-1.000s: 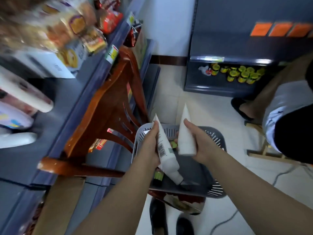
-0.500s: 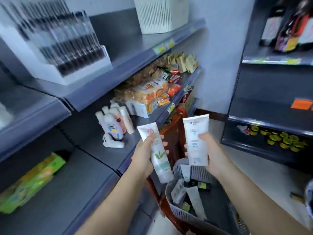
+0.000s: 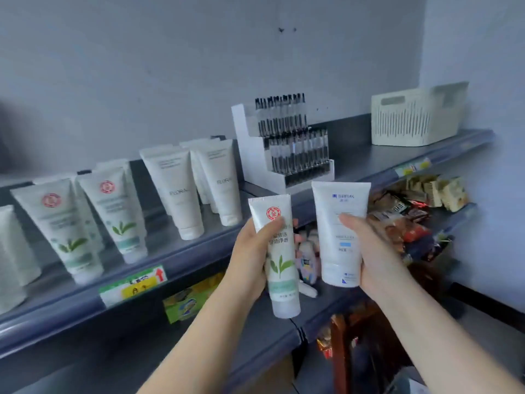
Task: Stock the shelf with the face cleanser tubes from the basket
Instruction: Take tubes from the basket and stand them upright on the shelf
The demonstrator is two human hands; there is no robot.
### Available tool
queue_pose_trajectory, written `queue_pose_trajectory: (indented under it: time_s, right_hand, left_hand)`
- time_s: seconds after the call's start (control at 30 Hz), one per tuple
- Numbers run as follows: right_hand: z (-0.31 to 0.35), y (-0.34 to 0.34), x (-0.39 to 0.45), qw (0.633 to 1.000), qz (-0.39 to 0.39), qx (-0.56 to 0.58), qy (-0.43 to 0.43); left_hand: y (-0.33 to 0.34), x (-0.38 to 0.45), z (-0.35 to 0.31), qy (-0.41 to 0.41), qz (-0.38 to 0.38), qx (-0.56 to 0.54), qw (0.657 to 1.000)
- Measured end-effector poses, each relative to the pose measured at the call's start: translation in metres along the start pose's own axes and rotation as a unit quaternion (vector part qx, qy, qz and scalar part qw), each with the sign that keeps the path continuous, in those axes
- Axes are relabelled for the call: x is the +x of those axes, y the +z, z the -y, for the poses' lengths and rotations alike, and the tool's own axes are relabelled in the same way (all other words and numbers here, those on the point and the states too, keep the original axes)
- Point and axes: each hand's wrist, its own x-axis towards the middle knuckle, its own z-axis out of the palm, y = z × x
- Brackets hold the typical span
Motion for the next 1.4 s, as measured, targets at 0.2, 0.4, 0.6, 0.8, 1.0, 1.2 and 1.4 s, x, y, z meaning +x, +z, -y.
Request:
queue_pose_trajectory:
  time_s: [0.2,0.4,0.6,0.8,1.0,1.2,1.4]
  right_hand:
    - [0.025,0.100,-0.022,0.993,0.103,0.010,-0.062]
    - [0.035,0.202,-0.045,0.964,0.253,0.014,-0.076]
    - [0.032,0.289,-0.061,0.942,0.325,0.050,-0.063]
    - [0.021,0.370,-0.062,0.946,0.305,0.071,-0.079]
    - [0.019,0.434,-0.044,0.927,0.355,0.001,-0.118]
    - [0.024,0.485,-0.001,0.893,0.405,-0.144,-0.129]
    - [0.018,0.523,0.023,0.850,0.392,-0.294,-0.192]
  left_hand:
    - [-0.054,-0.028,-0.098,0.094,-0.060,0.047,0.993]
    - [-0.112,-0.065,-0.182,0.192,-0.121,0.091,0.970]
    - [-0.171,-0.085,-0.246,0.224,-0.159,0.129,0.953]
    - [-0.243,-0.089,-0.301,0.225,-0.190,0.186,0.937]
    - [-0.298,-0.083,-0.341,0.218,-0.216,0.202,0.930]
    - [-0.346,-0.068,-0.362,0.206,-0.243,0.242,0.916]
    - [-0.388,-0.044,-0.365,0.175,-0.286,0.246,0.909]
